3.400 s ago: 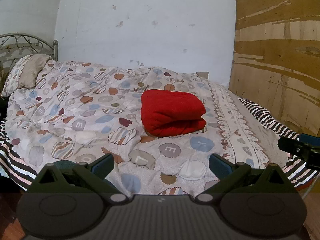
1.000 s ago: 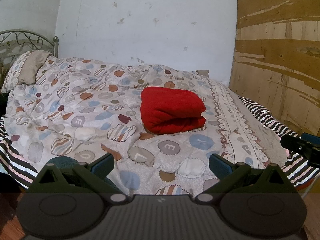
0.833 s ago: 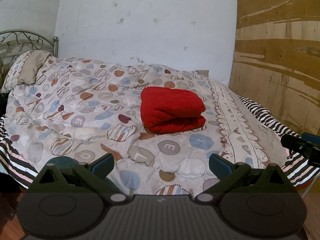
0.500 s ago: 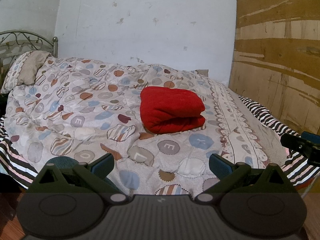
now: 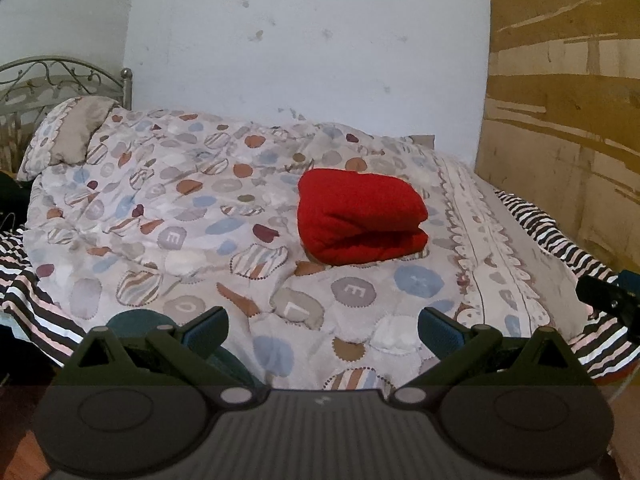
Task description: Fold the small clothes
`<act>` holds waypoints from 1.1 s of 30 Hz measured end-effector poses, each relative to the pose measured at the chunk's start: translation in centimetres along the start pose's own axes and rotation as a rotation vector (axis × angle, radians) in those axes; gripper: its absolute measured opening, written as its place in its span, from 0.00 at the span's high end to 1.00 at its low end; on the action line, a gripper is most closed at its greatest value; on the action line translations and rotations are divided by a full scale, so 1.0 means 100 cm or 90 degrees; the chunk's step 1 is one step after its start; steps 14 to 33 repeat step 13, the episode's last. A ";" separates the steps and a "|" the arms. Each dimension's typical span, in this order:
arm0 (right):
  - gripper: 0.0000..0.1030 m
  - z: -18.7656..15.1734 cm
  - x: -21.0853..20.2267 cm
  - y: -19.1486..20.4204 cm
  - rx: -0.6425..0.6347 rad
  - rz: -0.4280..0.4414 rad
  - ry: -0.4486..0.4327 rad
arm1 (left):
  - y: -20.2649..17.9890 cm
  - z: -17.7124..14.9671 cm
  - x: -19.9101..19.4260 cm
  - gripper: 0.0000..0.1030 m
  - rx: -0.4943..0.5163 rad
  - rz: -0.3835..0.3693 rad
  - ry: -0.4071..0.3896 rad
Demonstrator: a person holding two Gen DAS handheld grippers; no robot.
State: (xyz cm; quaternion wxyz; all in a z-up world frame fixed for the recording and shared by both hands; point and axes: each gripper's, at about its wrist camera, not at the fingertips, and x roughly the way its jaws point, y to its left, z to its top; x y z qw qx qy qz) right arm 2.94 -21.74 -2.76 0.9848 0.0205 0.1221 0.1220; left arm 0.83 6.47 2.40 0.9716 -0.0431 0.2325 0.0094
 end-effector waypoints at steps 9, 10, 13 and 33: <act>0.00 -0.001 0.000 0.004 -0.004 0.000 -0.001 | 0.000 0.003 -0.003 0.00 -0.002 -0.015 -0.010; 0.00 0.000 0.000 0.004 -0.005 0.000 -0.001 | 0.001 0.003 -0.003 0.00 -0.004 -0.019 -0.010; 0.00 0.000 0.000 0.004 -0.004 0.000 -0.001 | 0.000 0.004 -0.003 0.00 -0.009 -0.021 -0.009; 0.00 0.000 0.000 0.004 -0.004 0.000 -0.001 | 0.000 0.004 -0.003 0.00 -0.009 -0.021 -0.009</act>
